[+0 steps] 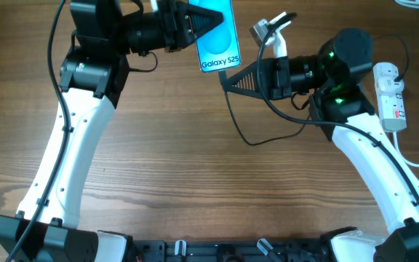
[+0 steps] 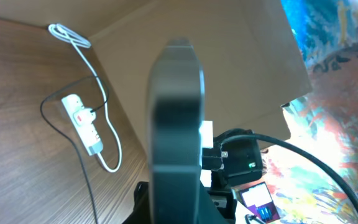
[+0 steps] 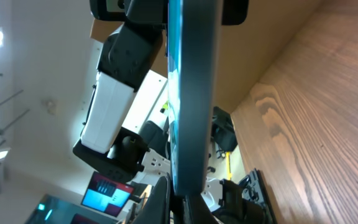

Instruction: Plug charger to phone and switch on socket

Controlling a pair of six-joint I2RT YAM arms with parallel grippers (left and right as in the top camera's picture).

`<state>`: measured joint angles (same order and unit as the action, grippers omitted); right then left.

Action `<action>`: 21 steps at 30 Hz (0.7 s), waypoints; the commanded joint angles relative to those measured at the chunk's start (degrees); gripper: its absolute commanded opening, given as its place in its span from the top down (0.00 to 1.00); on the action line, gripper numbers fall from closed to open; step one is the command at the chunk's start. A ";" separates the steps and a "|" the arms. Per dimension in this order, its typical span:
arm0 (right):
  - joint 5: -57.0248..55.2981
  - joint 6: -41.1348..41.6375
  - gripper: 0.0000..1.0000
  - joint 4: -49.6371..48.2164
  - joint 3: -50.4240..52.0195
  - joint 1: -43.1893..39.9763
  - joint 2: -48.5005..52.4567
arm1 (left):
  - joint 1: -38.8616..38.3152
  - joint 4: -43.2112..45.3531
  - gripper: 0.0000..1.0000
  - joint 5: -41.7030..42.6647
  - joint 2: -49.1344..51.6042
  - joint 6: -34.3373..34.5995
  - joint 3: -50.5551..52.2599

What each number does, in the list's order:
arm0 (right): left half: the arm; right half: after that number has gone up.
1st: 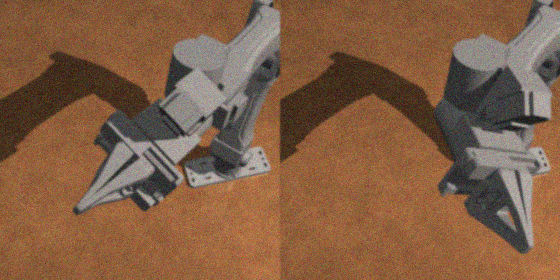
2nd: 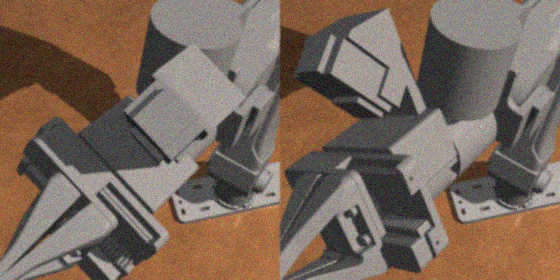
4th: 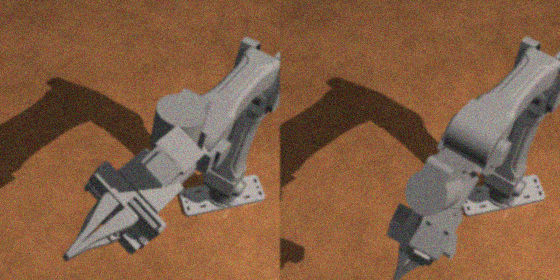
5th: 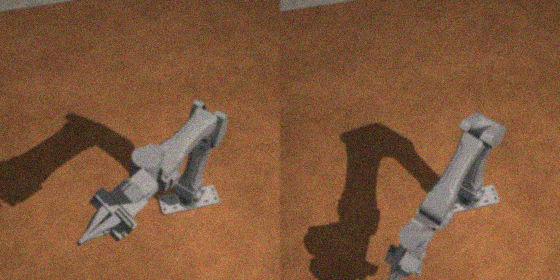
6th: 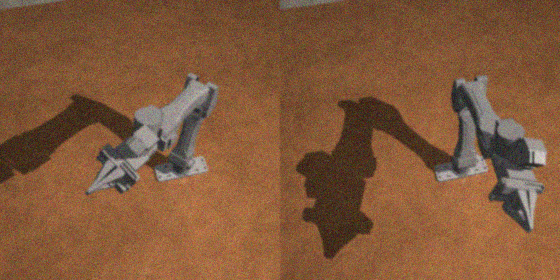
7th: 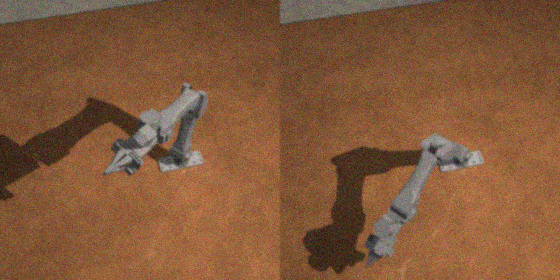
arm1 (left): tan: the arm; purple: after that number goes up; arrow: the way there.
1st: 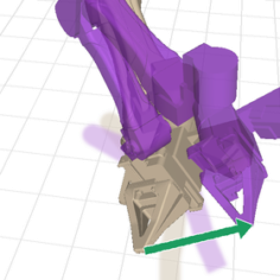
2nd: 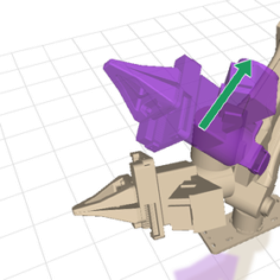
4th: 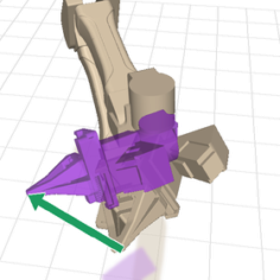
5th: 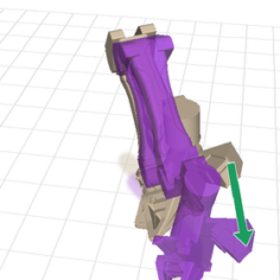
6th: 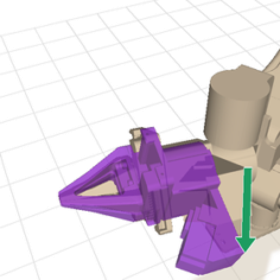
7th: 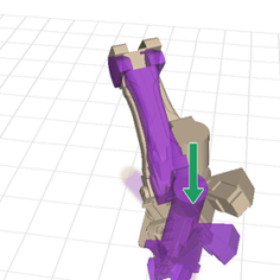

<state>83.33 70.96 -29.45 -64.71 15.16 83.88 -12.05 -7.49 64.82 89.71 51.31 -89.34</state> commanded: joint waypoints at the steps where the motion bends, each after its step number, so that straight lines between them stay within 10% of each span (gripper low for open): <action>1: -9.31 1.73 0.96 -2.08 -0.48 -0.22 -0.61 | -0.96 -3.67 0.96 8.15 -0.79 -7.82 -0.61; 21: -18.05 2.73 0.96 -4.94 -0.48 -1.44 -0.46 | -1.99 -5.97 0.96 9.53 -0.79 -9.09 -0.61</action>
<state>80.64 73.28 -32.60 -63.40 15.86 83.88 -11.88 -11.81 65.63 89.71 45.23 -90.76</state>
